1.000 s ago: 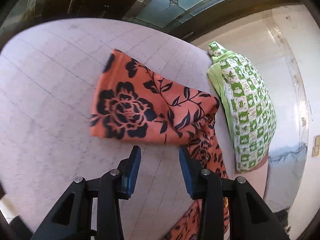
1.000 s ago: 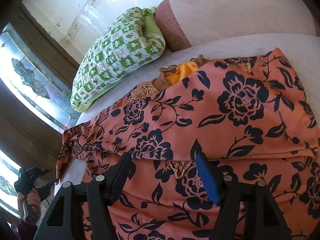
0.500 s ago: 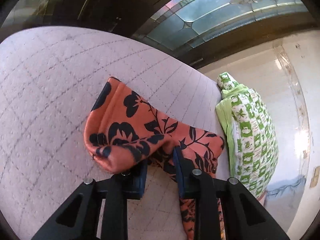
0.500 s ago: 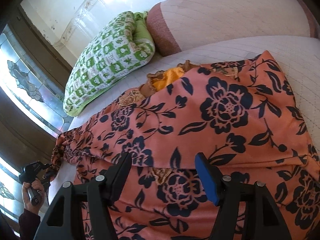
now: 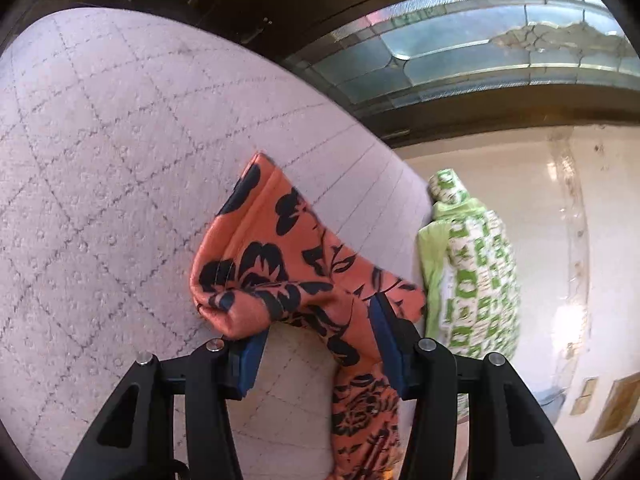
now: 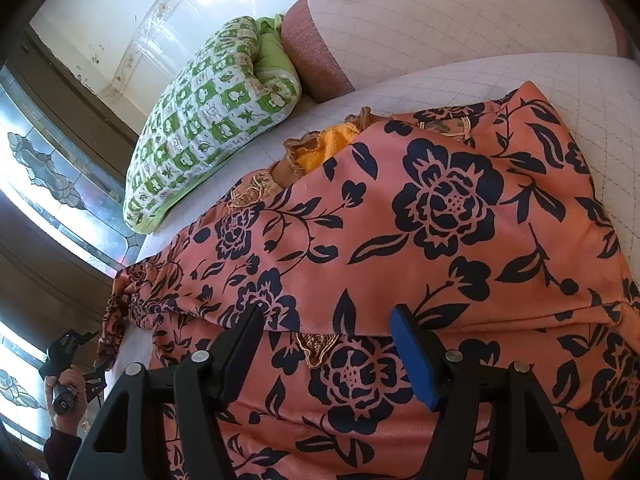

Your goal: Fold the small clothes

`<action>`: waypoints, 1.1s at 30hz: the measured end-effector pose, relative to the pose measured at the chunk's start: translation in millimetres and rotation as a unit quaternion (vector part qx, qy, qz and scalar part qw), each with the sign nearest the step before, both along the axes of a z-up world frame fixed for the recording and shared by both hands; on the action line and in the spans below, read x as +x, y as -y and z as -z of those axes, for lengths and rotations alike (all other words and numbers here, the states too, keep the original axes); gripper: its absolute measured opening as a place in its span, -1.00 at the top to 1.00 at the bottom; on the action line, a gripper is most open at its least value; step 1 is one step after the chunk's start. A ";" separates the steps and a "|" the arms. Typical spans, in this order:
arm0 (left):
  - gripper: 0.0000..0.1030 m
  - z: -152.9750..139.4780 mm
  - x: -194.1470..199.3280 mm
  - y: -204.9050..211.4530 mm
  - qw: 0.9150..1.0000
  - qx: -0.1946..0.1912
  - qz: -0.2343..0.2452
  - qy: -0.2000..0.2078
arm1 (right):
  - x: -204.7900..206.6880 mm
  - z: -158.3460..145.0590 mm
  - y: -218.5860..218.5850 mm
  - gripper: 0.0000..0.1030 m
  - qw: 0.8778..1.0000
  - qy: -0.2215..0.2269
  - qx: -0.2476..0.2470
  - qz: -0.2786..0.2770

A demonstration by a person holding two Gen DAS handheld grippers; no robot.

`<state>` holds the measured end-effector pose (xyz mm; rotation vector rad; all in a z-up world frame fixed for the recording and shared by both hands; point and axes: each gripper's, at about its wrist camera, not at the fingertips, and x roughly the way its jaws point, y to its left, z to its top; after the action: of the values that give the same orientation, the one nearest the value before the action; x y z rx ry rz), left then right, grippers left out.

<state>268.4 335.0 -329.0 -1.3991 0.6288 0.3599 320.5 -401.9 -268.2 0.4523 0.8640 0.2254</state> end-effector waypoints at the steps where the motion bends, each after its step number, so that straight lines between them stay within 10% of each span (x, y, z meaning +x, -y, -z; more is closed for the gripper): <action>1: 0.00 -2.0 -2.6 -1.0 1.000 -0.005 -0.003 0.006 | -0.2 0.2 -0.3 -0.34 1.000 0.000 -0.001 0.000; 12: -0.29 19.6 -12.8 1.3 0.994 -0.108 -0.021 0.002 | 4.8 2.0 -3.0 -0.34 1.000 -0.002 -0.011 -0.003; 17: 0.84 10.3 -4.9 -0.2 0.999 -0.039 -0.022 -0.003 | 4.5 1.8 -3.6 -0.34 1.000 -0.002 -0.013 -0.002; 22: 0.89 -33.6 1.6 17.3 0.996 0.087 -0.005 0.021 | 2.4 0.8 -1.1 -0.34 1.000 0.001 -0.005 0.002; 26: 0.89 -110.3 14.4 82.9 0.963 0.251 0.076 0.068 | -5.2 -12.2 10.4 -0.34 1.000 0.023 0.005 0.021; 33: 0.89 -170.5 46.2 262.4 0.885 0.351 0.281 0.123 | -23.0 -44.1 65.1 -0.34 0.992 0.068 0.046 0.092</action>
<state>314.6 72.6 -158.5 -0.5119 0.5809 -0.0671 297.4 -467.0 -224.1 0.5925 0.6758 0.1254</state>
